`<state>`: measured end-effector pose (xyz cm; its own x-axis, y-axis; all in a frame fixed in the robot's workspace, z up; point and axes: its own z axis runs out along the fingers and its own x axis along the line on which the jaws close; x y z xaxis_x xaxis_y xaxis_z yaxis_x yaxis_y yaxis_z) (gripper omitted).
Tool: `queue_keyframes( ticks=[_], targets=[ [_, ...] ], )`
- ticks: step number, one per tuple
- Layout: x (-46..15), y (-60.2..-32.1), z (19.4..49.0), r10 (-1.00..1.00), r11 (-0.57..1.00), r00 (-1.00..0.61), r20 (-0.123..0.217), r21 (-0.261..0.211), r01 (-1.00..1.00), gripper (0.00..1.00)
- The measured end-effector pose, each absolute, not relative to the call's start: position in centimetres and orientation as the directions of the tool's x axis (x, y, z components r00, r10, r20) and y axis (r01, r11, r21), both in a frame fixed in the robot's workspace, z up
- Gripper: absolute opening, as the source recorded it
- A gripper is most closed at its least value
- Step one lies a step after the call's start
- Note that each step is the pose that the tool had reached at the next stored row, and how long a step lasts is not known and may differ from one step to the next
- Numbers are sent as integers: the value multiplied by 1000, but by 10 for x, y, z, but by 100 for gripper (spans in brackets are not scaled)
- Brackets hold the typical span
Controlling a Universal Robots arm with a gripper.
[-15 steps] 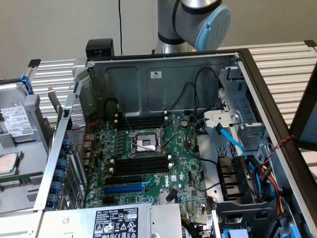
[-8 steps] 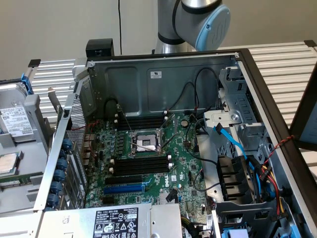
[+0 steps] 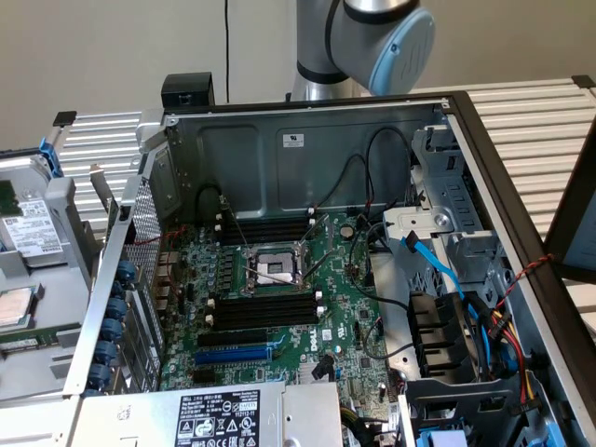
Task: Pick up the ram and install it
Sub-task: 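Pick up the ram and move it above insertion slot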
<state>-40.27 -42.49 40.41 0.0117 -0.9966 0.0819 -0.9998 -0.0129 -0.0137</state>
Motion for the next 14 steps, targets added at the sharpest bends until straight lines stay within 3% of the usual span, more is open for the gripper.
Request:
queue_keyframes(
  ticks=[14],
  targets=[
    [-339,-427,404,-997,-13,12,82,-14,-1000,13]
  ],
)
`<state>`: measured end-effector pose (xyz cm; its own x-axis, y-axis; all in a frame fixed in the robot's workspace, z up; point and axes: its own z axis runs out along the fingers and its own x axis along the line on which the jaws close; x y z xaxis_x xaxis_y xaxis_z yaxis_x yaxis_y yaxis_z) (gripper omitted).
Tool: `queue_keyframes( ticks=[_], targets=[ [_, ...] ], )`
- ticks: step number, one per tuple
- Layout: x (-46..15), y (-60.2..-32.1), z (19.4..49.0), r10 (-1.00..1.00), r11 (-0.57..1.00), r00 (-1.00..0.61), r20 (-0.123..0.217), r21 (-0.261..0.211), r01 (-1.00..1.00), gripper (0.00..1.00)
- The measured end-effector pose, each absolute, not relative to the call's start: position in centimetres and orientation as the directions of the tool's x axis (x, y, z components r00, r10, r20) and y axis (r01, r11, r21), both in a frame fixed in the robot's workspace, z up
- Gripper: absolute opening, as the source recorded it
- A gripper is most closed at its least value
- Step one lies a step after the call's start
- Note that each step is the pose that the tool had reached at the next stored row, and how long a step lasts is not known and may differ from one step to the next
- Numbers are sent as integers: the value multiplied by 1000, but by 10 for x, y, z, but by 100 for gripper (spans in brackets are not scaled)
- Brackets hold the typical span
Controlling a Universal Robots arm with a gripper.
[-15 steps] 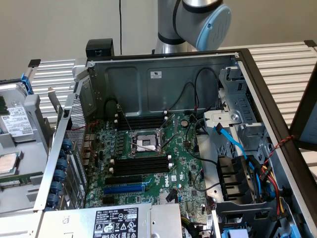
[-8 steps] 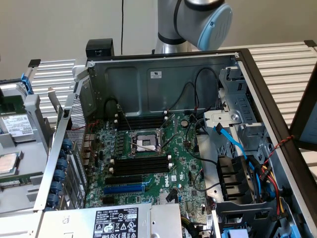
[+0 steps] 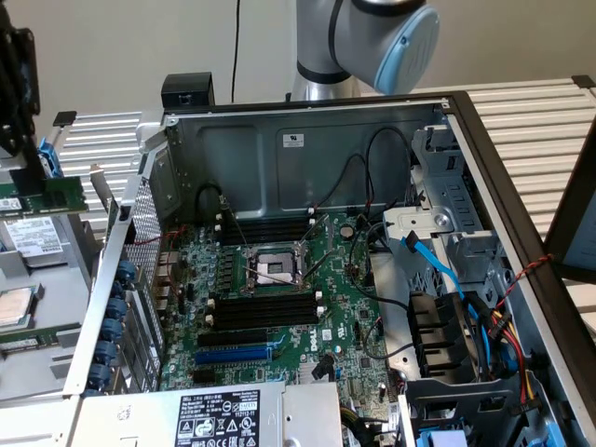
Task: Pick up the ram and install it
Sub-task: 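Pick up the ram and move it above insertion slot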
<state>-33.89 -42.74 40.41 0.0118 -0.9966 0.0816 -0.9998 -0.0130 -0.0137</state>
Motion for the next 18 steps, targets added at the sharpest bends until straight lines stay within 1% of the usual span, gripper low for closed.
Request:
queue_keyframes(
  ticks=[18],
  targets=[
    [-256,-428,404,-997,-13,12,76,-14,-1000,13]
  ],
)
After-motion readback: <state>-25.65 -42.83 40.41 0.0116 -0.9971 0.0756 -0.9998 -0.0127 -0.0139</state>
